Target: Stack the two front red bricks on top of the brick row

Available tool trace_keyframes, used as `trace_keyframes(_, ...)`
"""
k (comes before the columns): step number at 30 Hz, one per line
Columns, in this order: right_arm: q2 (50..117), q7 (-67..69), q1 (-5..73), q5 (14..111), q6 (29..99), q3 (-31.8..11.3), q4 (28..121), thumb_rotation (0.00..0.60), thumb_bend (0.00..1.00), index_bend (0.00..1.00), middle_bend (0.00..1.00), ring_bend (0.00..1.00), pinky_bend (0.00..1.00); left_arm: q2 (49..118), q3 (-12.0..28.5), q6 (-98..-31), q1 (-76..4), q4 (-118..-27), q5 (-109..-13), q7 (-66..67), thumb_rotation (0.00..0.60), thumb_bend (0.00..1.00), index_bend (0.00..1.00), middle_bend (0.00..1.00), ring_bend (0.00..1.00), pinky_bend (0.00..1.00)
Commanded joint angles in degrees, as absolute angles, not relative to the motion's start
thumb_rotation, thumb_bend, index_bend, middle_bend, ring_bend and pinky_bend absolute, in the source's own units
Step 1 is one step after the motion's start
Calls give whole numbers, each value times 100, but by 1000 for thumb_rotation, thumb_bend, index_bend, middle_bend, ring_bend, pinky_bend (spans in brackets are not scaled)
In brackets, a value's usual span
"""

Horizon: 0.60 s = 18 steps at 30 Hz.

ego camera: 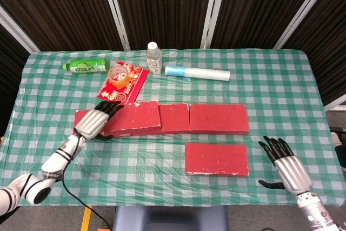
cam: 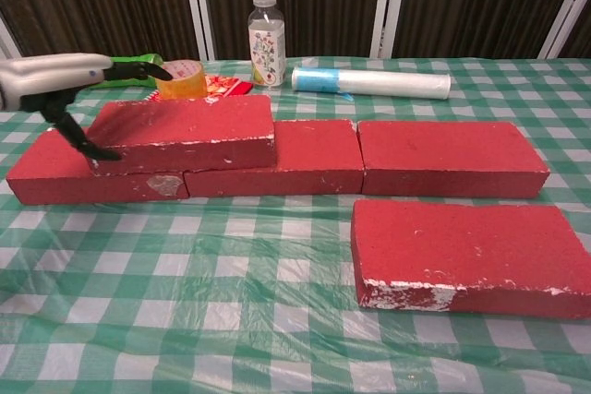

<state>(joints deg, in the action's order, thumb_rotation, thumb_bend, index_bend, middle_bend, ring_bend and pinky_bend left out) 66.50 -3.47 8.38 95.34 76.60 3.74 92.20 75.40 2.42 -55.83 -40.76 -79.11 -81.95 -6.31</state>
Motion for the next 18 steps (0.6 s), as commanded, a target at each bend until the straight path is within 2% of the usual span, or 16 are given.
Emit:
trace_keyframes(1, 6882, -289, 1071, 9565, 7248, 408, 9149, 550, 120, 0, 0, 0, 0, 7292, -570, -7527, -2571, -8236, -8902, -31, 600, 218, 0, 0, 0, 57)
trace_keyframes(5, 7094, -400, 1327, 9418, 6827, 317, 9285, 550, 120, 0, 0, 0, 0, 7507, -772, -8194, -1944, -7910, -9021, -87, 600, 216, 0, 0, 0, 56)
trace_keyframes(7, 7191, -472, 1411, 9302, 6690, 253, 9348, 550, 120, 0, 0, 0, 0, 7562, -783, -8301, -1831, -7779, -9060, -232, 600, 215, 0, 0, 0, 56)
trace_keyframes(18, 7628, -1326, 1971, 8213, 5679, -115, 9579, 551, 120, 0, 0, 0, 0, 7436, -816, -8108, -1762, -7799, -9298, -530, 600, 223, 0, 0, 0, 55)
